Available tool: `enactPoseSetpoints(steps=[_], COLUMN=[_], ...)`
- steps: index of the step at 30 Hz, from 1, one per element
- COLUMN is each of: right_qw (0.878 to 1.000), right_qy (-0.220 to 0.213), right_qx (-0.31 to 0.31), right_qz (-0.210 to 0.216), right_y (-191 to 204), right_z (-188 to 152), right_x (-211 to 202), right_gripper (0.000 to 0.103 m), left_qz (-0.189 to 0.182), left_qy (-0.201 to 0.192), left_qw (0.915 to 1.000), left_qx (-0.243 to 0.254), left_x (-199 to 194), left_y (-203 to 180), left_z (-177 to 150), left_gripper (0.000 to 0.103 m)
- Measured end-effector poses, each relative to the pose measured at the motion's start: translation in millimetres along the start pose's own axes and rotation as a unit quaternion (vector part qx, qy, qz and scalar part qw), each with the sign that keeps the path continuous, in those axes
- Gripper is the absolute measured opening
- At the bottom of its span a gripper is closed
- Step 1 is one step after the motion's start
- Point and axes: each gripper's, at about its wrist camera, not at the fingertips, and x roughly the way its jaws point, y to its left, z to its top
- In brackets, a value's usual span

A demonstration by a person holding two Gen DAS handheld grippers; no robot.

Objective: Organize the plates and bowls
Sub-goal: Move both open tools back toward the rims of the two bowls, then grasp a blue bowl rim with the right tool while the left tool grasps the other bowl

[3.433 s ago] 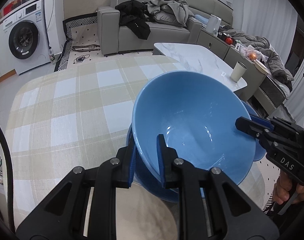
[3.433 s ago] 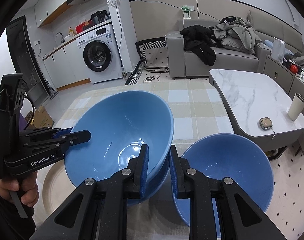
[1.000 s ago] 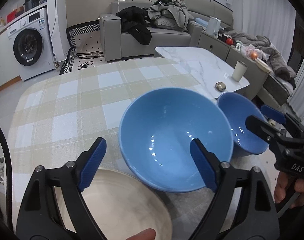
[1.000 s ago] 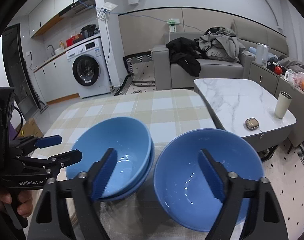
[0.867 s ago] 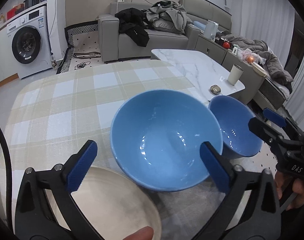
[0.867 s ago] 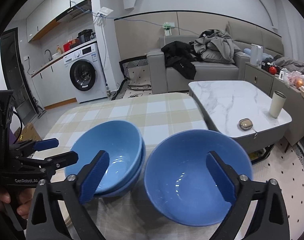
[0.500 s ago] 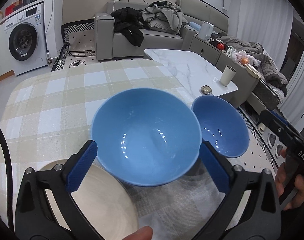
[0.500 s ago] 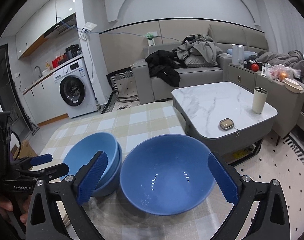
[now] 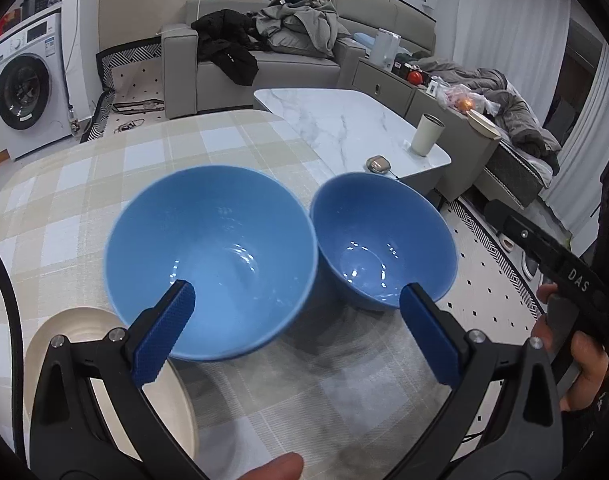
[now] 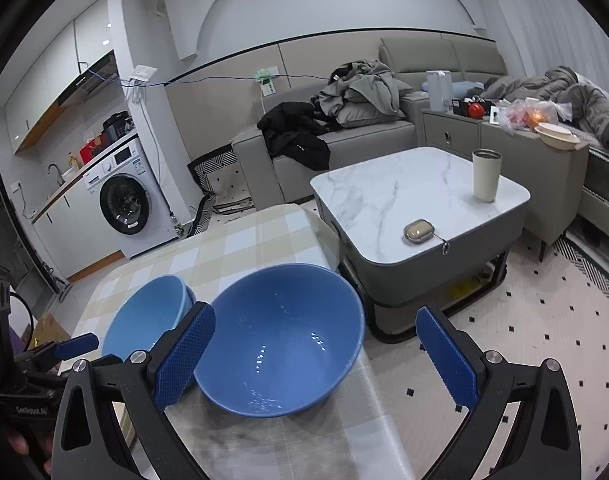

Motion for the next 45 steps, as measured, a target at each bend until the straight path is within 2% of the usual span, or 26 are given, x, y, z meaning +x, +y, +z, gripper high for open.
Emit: enactPoseSetpoints(steps=[1,3,5,7,9,13,15,20,22,29,37,42,45], right_qw=[1.000,1.000,1.000,1.000,1.000,1.000,1.000,0.999,0.998,0.997,0.997,0.996,0.996], right_qy=[0.000,0.000,-0.002,-0.003,0.000,0.011,0.018,0.032,0.039,0.057,0.069,0.073,0.075], right_qx=[0.002,0.004,0.001,0.003,0.011,0.016,0.016,0.031,0.037,0.036,0.034,0.036,0.034], right_qz=[0.001,0.007,0.007,0.012,0.019,0.017,0.016,0.018,0.023,0.027,0.021,0.019,0.018], right_y=[-1,-5,-7,-9,-14,-17,-19,-25,-28,-28,-26,-27,-26], right_z=[0,-1,-2,-3,-2,-3,-5,-11,-13,-22,-29,-31,-32], right_x=[1,2,3,3,4,11,16,30,36,55,68,73,74], right_gripper=[0.102,0.102,0.102,0.098,0.085,0.079,0.073,0.071,0.064,0.059,0.044,0.039,0.033], left_qz=[-0.006,-0.019,-0.027,-0.039,-0.050,-0.053,-0.048,-0.037,-0.037,-0.037,-0.039,-0.031,-0.024], left_qy=[0.004,0.013,0.020,0.022,0.027,0.035,0.042,0.049,0.050,0.059,0.070,0.066,0.065], left_qw=[1.0000,0.9997,0.9994,0.9989,0.9982,0.9979,0.9979,0.9981,0.9980,0.9975,0.9966,0.9973,0.9976], left_qx=[-0.001,0.001,0.008,0.016,0.021,0.012,0.007,-0.009,-0.013,-0.013,-0.022,-0.013,-0.009], left_x=[2,8,12,14,17,27,34,50,55,72,86,91,93], left_y=[-3,-10,-17,-24,-31,-39,-41,-41,-42,-43,-39,-43,-45], left_z=[0,-1,-2,-3,-3,-4,-4,-3,-3,0,-1,0,1], left_gripper=[0.099,0.082,0.070,0.063,0.055,0.053,0.053,0.053,0.053,0.053,0.052,0.051,0.045])
